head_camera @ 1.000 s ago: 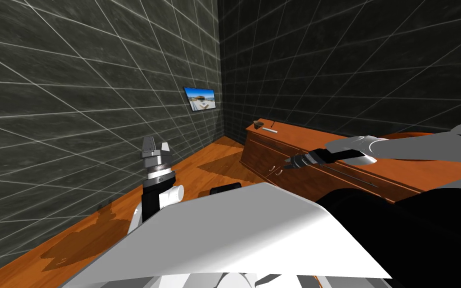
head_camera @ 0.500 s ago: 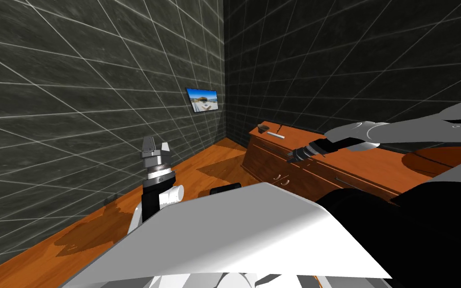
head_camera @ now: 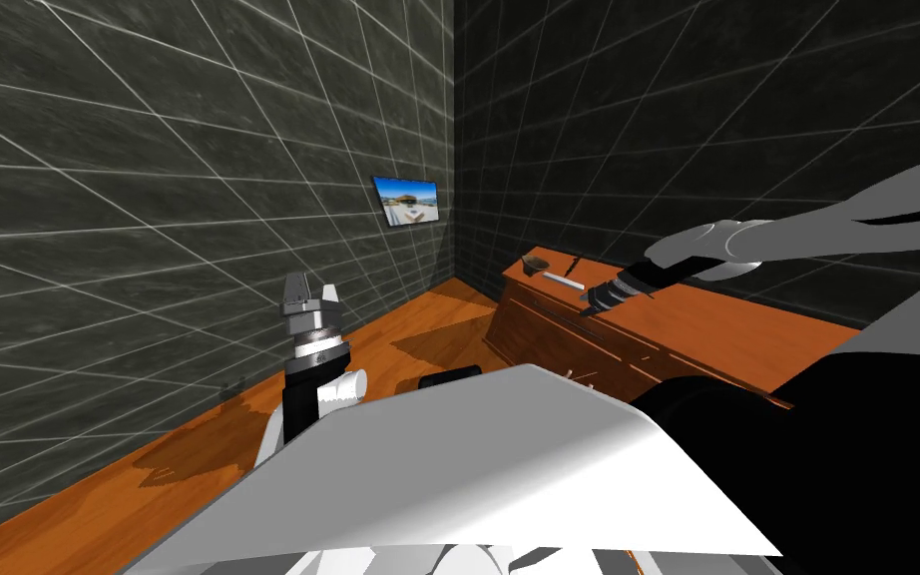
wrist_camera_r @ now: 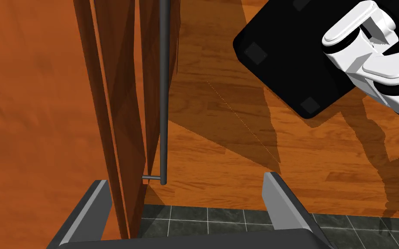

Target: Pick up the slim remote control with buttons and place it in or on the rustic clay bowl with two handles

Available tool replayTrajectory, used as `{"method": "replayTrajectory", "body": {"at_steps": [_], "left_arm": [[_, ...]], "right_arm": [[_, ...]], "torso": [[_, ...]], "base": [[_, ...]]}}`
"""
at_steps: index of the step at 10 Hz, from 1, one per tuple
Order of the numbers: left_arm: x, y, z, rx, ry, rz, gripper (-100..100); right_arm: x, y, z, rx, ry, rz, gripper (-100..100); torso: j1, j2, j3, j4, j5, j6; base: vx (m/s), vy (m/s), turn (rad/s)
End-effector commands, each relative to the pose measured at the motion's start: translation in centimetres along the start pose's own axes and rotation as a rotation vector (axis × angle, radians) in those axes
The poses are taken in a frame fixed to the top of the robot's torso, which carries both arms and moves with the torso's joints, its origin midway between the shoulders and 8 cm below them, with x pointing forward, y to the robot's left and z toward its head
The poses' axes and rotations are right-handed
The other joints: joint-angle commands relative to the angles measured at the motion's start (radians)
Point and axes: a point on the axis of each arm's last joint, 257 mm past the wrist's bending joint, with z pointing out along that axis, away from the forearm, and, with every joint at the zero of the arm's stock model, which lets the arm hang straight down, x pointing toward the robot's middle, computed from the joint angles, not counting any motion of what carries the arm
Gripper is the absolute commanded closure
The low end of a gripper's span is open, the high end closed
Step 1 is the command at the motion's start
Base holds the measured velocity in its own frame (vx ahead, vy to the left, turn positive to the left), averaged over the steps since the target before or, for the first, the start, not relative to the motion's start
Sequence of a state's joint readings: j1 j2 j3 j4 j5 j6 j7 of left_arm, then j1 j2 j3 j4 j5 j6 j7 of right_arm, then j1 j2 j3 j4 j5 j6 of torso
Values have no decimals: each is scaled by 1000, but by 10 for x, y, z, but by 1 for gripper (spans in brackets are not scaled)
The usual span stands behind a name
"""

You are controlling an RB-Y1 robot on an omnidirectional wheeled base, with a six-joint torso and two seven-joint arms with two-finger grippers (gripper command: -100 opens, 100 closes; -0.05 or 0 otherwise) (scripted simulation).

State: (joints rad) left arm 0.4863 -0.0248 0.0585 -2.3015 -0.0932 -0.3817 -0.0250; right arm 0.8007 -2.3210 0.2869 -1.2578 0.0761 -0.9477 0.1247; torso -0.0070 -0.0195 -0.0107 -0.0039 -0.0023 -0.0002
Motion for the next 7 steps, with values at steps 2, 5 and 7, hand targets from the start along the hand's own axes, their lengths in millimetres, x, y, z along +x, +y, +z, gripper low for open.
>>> {"method": "replayTrajectory", "body": {"at_steps": [2, 5, 7], "left_arm": [[0, 0, 0, 0, 0, 0, 0], [0, 0, 0, 0, 0, 0, 0], [0, 0, 0, 0, 0, 0, 0]], "right_arm": [[0, -9, -11, 22, 58, -38, -100], [7, -12, -16, 25, 117, -58, -100], [21, -6, -14, 5, 161, -57, -100]], "torso": [[-2, -2, -2, -1, -1, 1], [-2, -6, -4, -2, -1, 0], [-1, 2, 0, 0, -1, 1]], "base": [[304, -164, 65], [301, -141, 86], [200, -144, 35]]}}
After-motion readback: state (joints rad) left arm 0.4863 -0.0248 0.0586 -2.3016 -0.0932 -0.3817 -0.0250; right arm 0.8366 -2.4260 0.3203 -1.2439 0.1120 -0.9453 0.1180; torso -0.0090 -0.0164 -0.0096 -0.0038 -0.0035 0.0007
